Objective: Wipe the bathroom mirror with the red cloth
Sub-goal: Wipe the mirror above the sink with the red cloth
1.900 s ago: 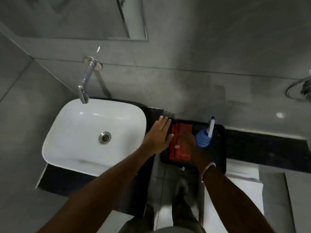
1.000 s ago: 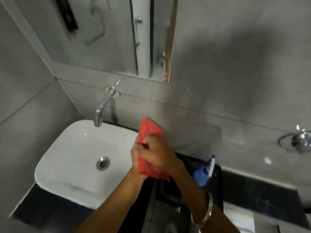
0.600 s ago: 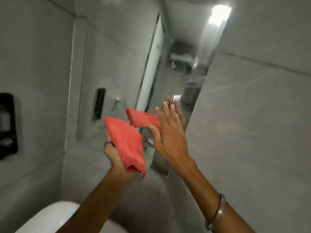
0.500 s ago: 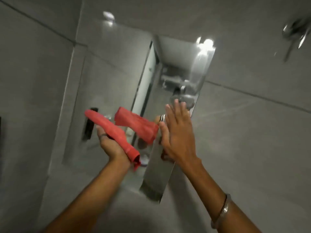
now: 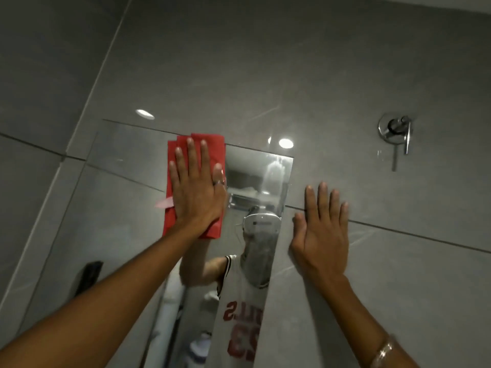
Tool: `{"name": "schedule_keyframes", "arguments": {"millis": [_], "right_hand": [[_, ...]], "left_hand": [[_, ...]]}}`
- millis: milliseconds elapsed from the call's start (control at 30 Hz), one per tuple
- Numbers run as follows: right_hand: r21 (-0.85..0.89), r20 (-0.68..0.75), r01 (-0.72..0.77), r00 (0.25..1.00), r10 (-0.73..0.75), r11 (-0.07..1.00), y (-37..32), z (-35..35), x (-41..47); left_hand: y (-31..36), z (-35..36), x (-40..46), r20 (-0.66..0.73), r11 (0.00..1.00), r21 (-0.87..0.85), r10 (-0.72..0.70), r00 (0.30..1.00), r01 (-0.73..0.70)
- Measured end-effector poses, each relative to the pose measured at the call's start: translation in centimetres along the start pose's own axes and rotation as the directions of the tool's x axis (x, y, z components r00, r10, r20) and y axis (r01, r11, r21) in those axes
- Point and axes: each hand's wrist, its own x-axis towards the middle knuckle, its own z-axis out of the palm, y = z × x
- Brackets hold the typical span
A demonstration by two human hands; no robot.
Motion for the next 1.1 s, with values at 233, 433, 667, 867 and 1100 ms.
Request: {"name": "schedule_keyframes", "arguments": {"millis": [233, 433, 667, 867, 1100], "right_hand": [[0.084, -0.035, -0.027, 0.999, 0.03, 0.996, 0.0, 0.1, -0.1], [0.142, -0.046, -0.052, 0.997, 0.059, 0.989, 0.0, -0.1, 0.0], [0.277, -0.069, -0.041, 0.996, 0.063, 0.96, 0.4, -0.4, -1.1], [0.256, -0.051, -0.002, 0.999, 0.016, 0.967, 0.6, -0.9, -2.0], [0.277, -0.047, -0.005, 0.999, 0.019, 0.961, 0.4, -0.9, -2.0]], "left_hand": [[6.9, -0.1, 4.9, 0.122, 0.876, 0.053, 0.471, 0.874, -0.479], [6.4, 0.0, 4.3, 0.206, 0.61, 0.074, 0.765, 0.611, -0.789], [3.8, 0.5, -2.2, 0.24, 0.445, -0.005, 0.87, 0.431, -0.896], [0.2, 0.8, -9.5, 0.283, 0.372, -0.155, 0.904, 0.32, -0.915], [4.8, 0.1, -3.7, 0.252, 0.619, -0.067, 0.77, 0.587, -0.783]]}}
